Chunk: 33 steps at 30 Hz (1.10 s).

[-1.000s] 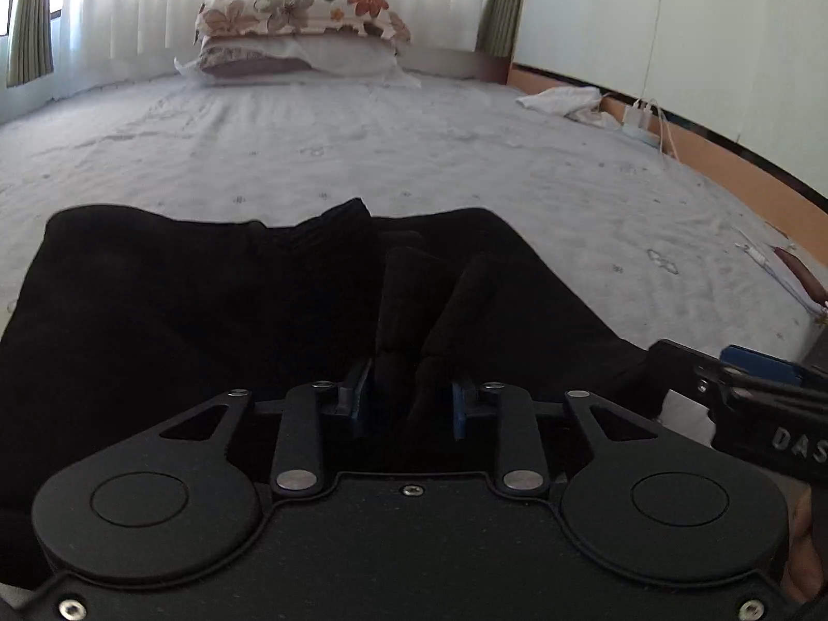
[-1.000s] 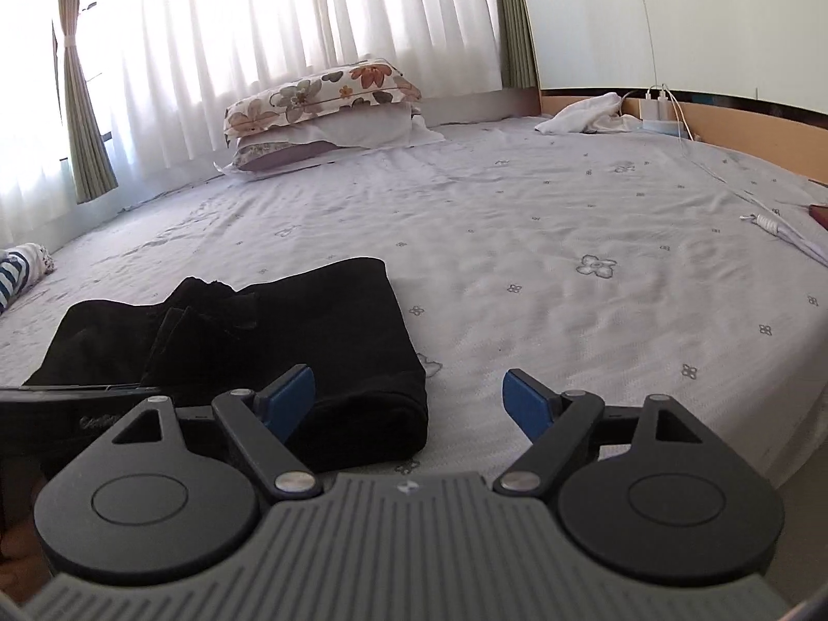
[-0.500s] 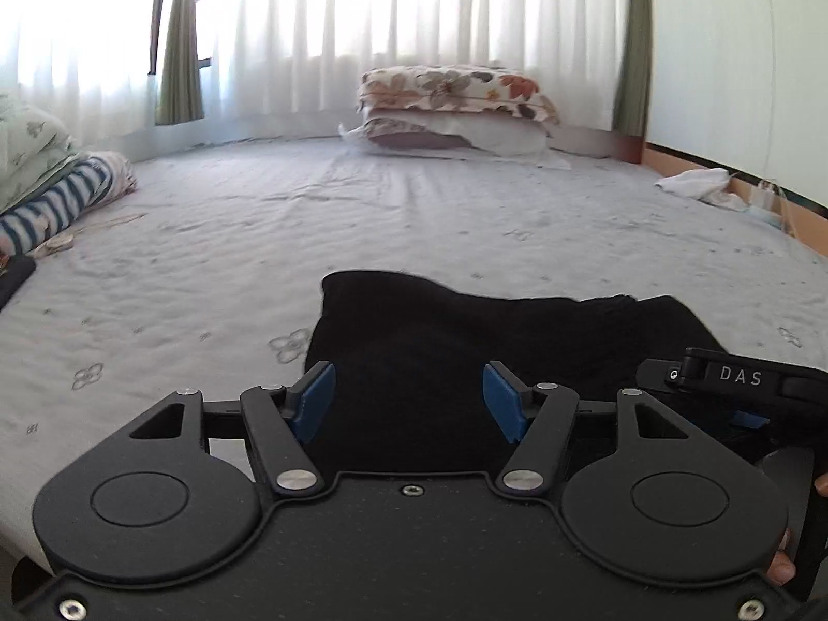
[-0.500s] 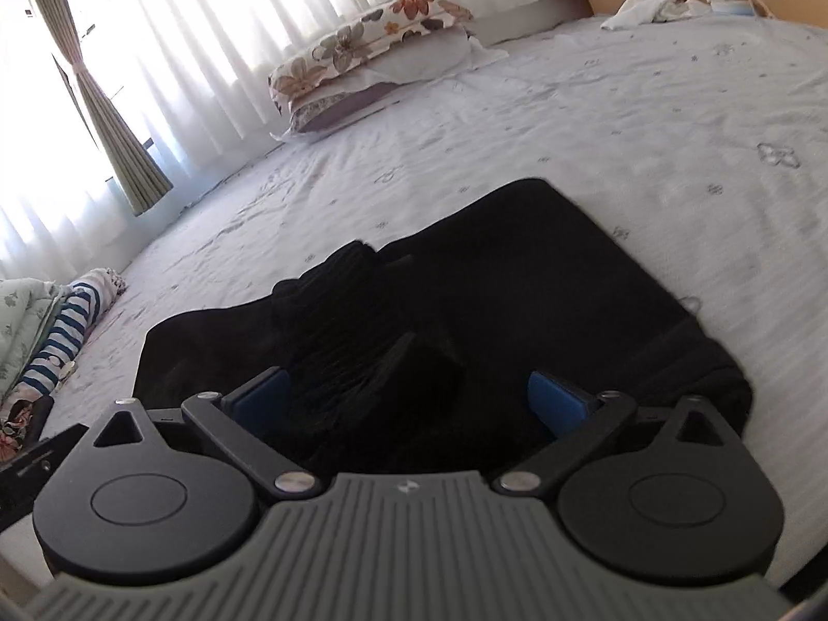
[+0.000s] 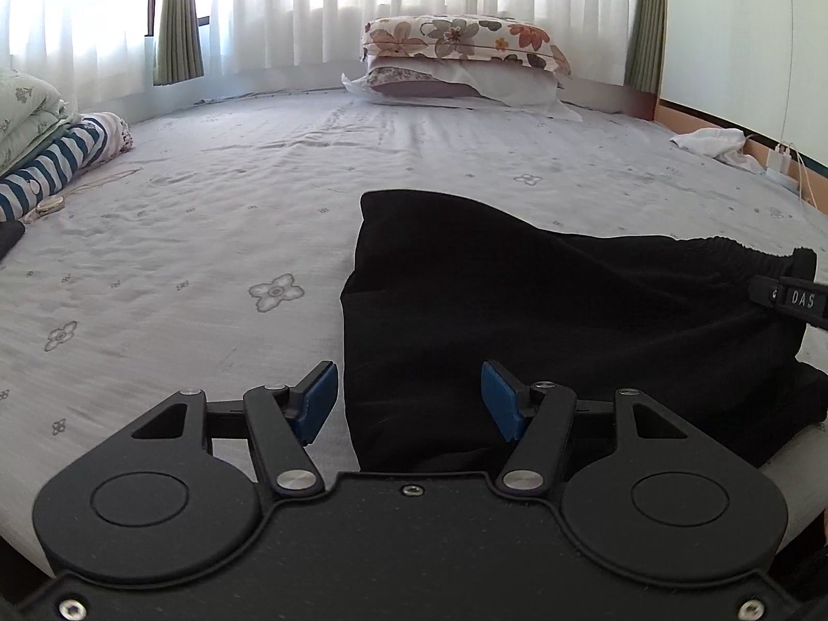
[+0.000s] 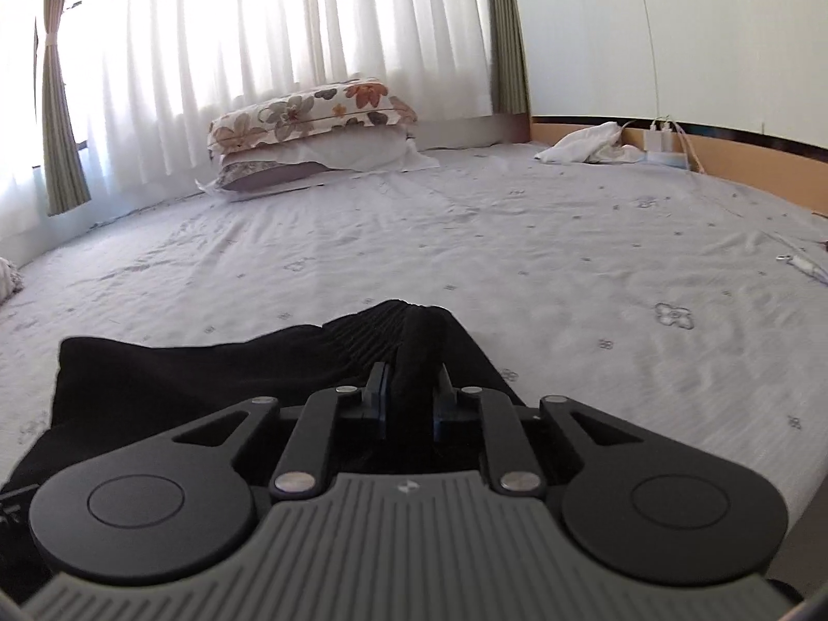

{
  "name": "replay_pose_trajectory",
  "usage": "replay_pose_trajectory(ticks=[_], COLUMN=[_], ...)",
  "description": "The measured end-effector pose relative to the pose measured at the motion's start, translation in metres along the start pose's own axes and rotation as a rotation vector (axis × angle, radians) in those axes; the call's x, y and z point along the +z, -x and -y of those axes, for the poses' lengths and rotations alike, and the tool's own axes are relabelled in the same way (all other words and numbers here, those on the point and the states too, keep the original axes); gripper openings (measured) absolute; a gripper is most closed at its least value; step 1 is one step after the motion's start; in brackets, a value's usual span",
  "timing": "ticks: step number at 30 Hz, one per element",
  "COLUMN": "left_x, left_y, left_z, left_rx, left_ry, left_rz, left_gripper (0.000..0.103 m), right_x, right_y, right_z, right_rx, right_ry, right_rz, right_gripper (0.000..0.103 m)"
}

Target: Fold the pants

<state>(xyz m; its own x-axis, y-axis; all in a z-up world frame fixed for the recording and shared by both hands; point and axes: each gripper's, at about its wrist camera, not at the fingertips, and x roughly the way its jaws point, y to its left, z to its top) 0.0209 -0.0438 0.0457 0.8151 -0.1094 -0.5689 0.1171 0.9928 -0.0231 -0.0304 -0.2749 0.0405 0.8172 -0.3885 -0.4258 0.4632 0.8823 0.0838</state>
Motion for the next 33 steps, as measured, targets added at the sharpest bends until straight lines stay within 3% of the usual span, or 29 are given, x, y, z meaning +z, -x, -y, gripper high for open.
replay_pose_trajectory(ticks=[4,7,13,14,17,20,23,28,30,32,33], left_x=[-0.003,-0.003,-0.004,-0.004,-0.007,-0.008,-0.010,-0.013,-0.014,-0.014,-0.014], left_y=[-0.001,-0.002,-0.006,-0.006,-0.007,-0.006,-0.005,-0.003,-0.003,-0.002,-0.002], left_z=[0.009,0.011,0.009,0.009,0.008,0.006,0.005,0.003,0.000,-0.002,-0.003], left_rx=[-0.007,-0.006,-0.011,-0.010,-0.011,-0.018,-0.022,-0.029,-0.033,-0.035,-0.035], left_ry=[-0.019,-0.022,-0.011,-0.014,-0.022,-0.022,-0.015,0.002,0.008,0.012,0.014], left_rz=[-0.002,-0.007,-0.024,-0.023,-0.020,-0.019,-0.017,-0.015,-0.015,-0.011,-0.010], left_gripper=[0.060,0.060,0.063,0.063,0.064,0.064,0.064,0.064,0.064,0.064,0.064], right_x=[-0.020,-0.025,-0.026,-0.025,-0.013,0.008,0.029,0.034,0.028,0.023,0.023], right_y=[-0.010,-0.009,-0.008,-0.007,-0.010,-0.020,-0.042,-0.089,-0.099,-0.094,-0.089], right_z=[0.009,0.006,0.008,0.010,0.018,0.020,0.014,0.002,0.000,-0.001,0.000], right_rx=[-0.038,-0.044,-0.034,-0.023,0.058,0.072,0.129,0.195,0.240,0.239,0.228], right_ry=[0.045,0.110,0.120,0.115,0.064,0.061,0.099,0.093,0.063,0.066,0.060], right_rz=[-0.055,-0.035,-0.035,-0.032,-0.035,-0.029,-0.096,-0.255,-0.308,-0.280,-0.255], right_gripper=[0.019,0.020,0.025,0.039,0.061,0.071,0.084,0.087,0.079,0.059,0.054])
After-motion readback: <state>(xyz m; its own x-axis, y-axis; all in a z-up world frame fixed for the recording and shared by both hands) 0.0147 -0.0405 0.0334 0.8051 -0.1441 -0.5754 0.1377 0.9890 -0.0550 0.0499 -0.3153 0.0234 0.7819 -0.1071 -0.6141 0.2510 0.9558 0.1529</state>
